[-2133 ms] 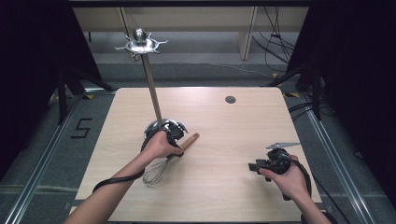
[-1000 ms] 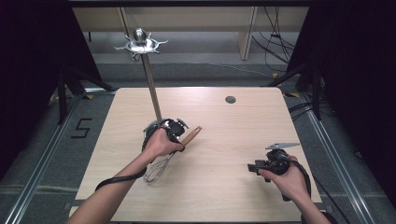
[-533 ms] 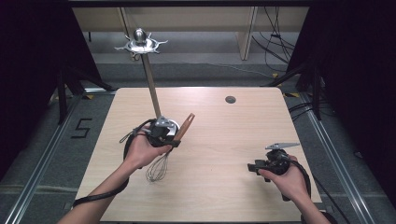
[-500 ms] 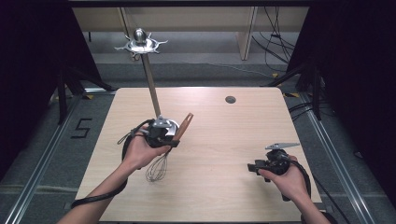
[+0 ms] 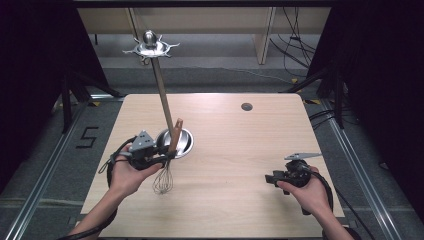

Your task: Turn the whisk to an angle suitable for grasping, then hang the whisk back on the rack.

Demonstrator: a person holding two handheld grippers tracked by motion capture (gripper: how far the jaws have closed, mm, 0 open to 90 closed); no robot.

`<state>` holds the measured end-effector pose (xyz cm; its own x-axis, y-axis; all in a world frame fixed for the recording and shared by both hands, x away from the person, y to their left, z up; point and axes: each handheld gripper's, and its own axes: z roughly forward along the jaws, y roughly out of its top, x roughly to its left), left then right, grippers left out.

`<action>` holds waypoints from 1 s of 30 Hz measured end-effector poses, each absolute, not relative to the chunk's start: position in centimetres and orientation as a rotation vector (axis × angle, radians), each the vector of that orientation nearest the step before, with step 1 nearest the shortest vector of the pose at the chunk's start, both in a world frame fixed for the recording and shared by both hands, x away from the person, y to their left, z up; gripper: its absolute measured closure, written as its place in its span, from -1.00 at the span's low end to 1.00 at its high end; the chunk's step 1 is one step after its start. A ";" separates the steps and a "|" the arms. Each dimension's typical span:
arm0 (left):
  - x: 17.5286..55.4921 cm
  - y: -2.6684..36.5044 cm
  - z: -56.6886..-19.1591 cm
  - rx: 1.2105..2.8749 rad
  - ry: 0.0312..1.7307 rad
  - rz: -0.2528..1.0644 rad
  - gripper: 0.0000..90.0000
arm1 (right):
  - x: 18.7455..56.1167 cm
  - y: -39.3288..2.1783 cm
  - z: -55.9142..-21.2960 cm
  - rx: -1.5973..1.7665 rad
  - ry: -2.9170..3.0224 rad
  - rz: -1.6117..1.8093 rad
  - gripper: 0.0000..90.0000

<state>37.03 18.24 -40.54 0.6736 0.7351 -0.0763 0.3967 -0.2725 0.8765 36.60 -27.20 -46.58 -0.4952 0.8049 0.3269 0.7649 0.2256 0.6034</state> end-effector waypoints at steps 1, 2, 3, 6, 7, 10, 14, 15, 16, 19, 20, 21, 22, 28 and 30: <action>36.8 18.5 -40.5 1.879 0.882 0.428 0.53 | 36.6 -27.2 -46.6 1.529 2.405 1.149 0.25; 36.5 18.8 -40.5 1.864 0.884 0.434 0.53 | 36.6 -27.3 -46.5 1.518 2.411 1.150 0.24; 36.1 19.4 -40.5 1.839 0.874 0.443 0.53 | 36.7 -27.4 -46.6 1.490 2.398 1.180 0.24; 35.7 19.9 -40.2 1.793 0.898 0.459 0.53 | 36.7 -27.5 -46.4 1.502 2.382 1.184 0.24; 35.7 19.9 -40.2 1.793 0.898 0.459 0.53 | 36.7 -27.5 -46.4 1.502 2.382 1.184 0.24; 35.5 20.4 -39.4 1.761 0.880 0.515 0.53 | 36.8 -27.9 -46.3 1.501 2.379 1.193 0.24; 35.4 20.5 -39.3 1.733 0.881 0.535 0.53 | 36.8 -27.9 -46.3 1.496 2.371 1.203 0.24; 35.3 20.5 -39.3 1.719 0.885 0.539 0.53 | 36.6 -27.8 -46.1 1.521 2.372 1.196 0.24; 35.2 20.6 -39.3 1.703 0.894 0.559 0.53 | 36.7 -27.8 -46.2 1.495 2.364 1.186 0.24; 35.1 20.8 -39.2 1.682 0.896 0.571 0.53 | 36.8 -27.6 -46.1 1.510 2.371 1.199 0.24; 34.9 20.8 -39.1 1.683 0.904 0.576 0.53 | 36.9 -27.5 -46.1 1.478 2.368 1.189 0.24; 34.9 20.9 -39.1 1.674 0.898 0.574 0.53 | 37.0 -27.4 -46.1 1.487 2.378 1.195 0.24; 34.8 20.9 -39.0 1.673 0.906 0.578 0.53 | 37.0 -27.4 -46.1 1.487 2.378 1.195 0.24; 34.8 21.0 -38.8 1.651 0.905 0.596 0.53 | 37.1 -27.7 -46.3 1.481 2.366 1.213 0.24; 34.8 21.0 -38.8 1.645 0.915 0.606 0.53 | 37.3 -27.8 -46.2 1.472 2.365 1.208 0.24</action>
